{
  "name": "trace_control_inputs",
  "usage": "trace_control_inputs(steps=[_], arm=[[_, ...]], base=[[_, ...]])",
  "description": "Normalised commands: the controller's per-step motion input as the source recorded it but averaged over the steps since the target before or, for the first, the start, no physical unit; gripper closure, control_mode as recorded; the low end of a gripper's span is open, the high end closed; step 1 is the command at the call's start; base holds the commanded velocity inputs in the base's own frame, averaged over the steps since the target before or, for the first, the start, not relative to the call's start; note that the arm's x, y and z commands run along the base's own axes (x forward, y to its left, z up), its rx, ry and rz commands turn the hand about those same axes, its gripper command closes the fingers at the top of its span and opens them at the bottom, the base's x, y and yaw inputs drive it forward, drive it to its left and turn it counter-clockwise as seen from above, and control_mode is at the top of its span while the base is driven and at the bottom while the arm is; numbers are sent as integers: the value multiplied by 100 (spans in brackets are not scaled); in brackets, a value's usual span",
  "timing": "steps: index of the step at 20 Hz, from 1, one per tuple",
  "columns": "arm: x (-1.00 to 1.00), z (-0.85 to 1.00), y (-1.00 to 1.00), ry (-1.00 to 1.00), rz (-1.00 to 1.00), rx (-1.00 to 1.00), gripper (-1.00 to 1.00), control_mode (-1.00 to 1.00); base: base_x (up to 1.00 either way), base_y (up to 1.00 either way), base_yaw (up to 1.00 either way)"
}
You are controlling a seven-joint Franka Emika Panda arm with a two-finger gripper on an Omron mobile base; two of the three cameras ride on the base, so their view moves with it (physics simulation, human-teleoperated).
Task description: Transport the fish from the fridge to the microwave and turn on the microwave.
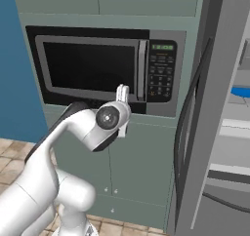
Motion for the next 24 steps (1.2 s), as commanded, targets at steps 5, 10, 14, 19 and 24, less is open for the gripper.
trace_control_inputs(steps=[5, 10, 14, 19, 24], arm=[[-19, 0, -26, 0, 5, 9, -100, -100], [-9, 0, -23, 1, 9, 5, -100, -100], [0, 0, -12, 5, 5, 0, -100, -100], [0, 0, -1, 7, 0, -3, -100, -100], [1, 0, -8, 5, 0, -3, -100, -100]], base=[[0, 0, 0], [0, 0, 0], [0, 0, 0], [0, 0, 0], [0, 0, 0]])
